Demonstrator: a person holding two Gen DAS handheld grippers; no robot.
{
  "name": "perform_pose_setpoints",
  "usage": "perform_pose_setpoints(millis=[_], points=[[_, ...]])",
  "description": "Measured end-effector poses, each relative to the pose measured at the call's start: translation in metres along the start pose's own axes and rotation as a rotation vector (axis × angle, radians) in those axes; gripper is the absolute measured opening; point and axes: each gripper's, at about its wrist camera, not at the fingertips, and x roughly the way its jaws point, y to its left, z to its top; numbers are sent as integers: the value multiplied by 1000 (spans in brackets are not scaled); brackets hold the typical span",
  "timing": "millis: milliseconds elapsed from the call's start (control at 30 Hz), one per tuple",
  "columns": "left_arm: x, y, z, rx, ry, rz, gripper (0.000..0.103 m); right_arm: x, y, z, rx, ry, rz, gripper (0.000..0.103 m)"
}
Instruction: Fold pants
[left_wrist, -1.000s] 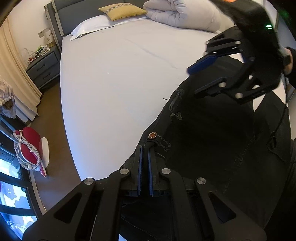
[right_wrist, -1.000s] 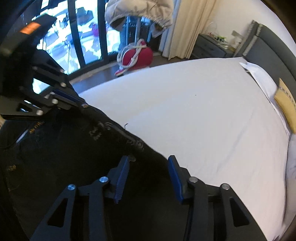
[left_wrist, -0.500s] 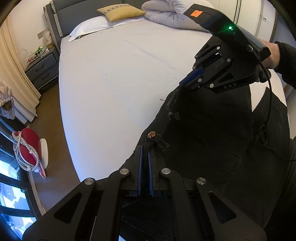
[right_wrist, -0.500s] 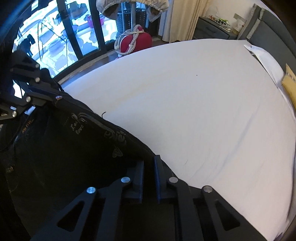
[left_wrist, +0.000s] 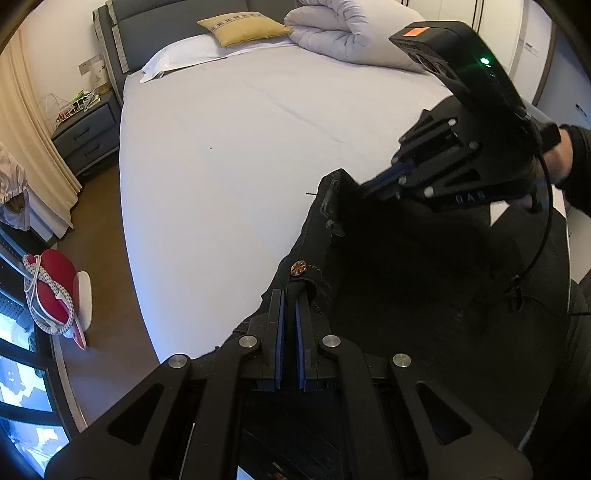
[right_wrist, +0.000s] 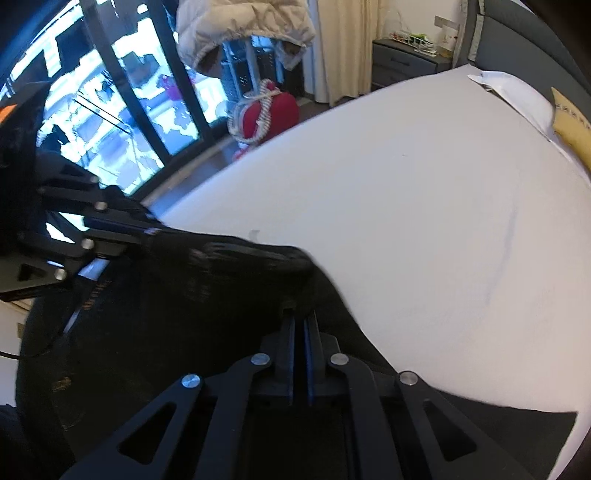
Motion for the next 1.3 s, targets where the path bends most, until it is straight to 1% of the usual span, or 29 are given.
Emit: perform_pose_setpoints(millis=[167,200,267,433,500,567,600,633,700,733,800,900,1000,1100,1200,1300], points=[[-13,-17,-11,18,0,-4,4,-10,25,-15,-52,-12,34,6],[-17,-21,-15,25,-1,-4,4,-15,32,-22,-69,-12,40,6],[-26,-31,-24,41,-5,-16,4,-24,45,-38,-116,-6,25,6],[-47,-65,-55,120,-7,-26,4,-44,86,-85,-259,44,-89,6],[-53,-82,-72,149,5,-28,4,-47,112,-110,-366,84,-179,6],[-56,-100,-89,176,30,-37,4,-48,130,-126,-436,104,-217,5],[-57,-109,-96,195,41,-36,4,-49,145,-137,-490,119,-252,5],[-59,-120,-104,219,51,-35,4,-48,152,-143,-520,128,-276,5],[-62,-138,-116,255,66,-33,4,-45,175,-161,-618,151,-357,5],[-63,-146,-121,272,69,-29,3,-44,183,-167,-652,156,-384,5],[-70,-162,-133,307,72,-18,4,-48,195,-181,-696,163,-414,5],[-76,-175,-147,309,87,-31,3,-51,218,-201,-771,176,-453,5],[-79,-186,-164,321,108,-25,3,-49,241,-215,-823,185,-467,5],[-85,-196,-179,324,121,-29,3,-51,258,-235,-856,197,-476,5],[-92,-207,-193,338,125,-32,3,-49,269,-247,-872,203,-481,5],[-94,-211,-201,353,132,-42,3,-45,271,-248,-865,205,-489,5]])
